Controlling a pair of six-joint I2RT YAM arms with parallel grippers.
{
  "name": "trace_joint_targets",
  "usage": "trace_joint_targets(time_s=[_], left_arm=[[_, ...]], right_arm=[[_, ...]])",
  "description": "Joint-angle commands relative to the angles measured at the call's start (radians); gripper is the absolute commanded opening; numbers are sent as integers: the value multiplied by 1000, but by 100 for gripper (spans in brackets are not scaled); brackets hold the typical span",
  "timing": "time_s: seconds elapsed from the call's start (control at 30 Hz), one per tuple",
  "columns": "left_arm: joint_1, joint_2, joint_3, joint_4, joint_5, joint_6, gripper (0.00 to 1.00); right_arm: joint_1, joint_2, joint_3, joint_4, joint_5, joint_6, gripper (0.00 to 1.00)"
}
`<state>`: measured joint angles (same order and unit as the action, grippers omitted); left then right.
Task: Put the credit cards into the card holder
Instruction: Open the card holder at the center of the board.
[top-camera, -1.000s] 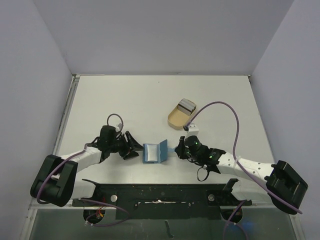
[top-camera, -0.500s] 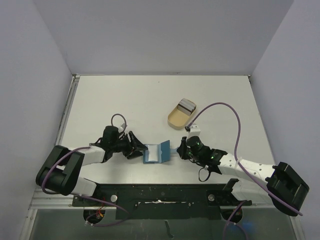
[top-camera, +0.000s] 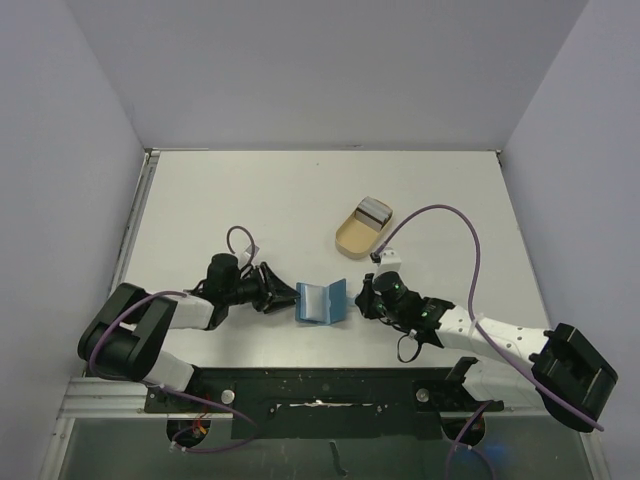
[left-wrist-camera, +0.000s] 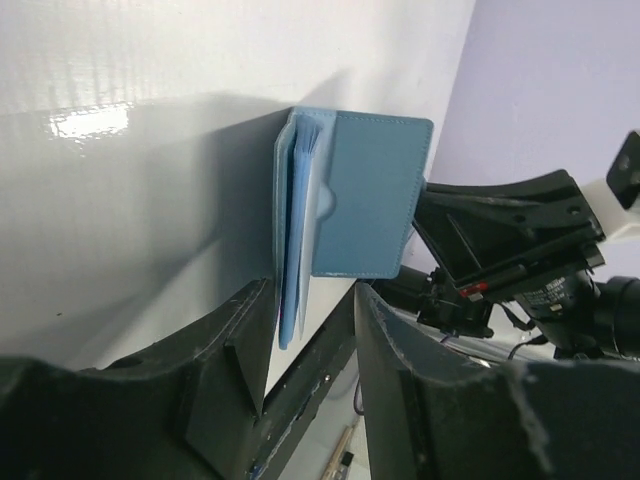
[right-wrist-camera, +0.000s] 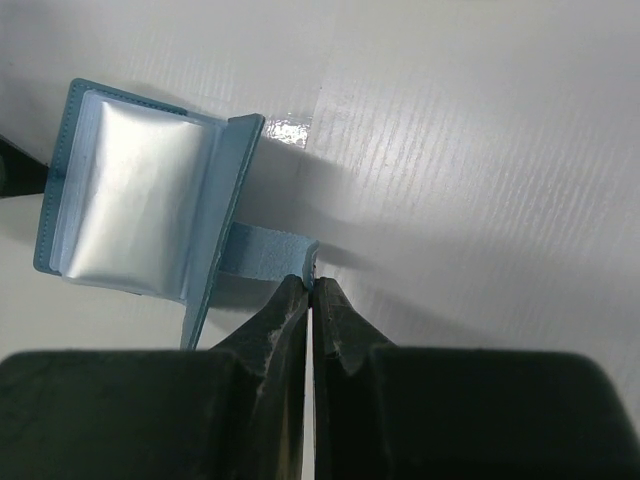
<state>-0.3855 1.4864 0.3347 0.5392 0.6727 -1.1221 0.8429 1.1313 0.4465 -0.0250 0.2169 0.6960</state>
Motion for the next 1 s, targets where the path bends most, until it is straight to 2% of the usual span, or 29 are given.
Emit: trace_joint_targets(time_s=[0.0,0.4,0.77,0.97], left_arm=[[-10,10,-33,256,47,-95,37],[-13,69,-44,236,48,-33,43],[-13,-1,24,-112,-50,175,45],[-22,43,10,-4,-20,127,46]], right_arm=[[-6,14,-8,23,15,-4,0],[-6,44,-81,60,25,66,0],[-7,45,-107,60,41,78,0],[-7,45,-112,81,32,83,0]])
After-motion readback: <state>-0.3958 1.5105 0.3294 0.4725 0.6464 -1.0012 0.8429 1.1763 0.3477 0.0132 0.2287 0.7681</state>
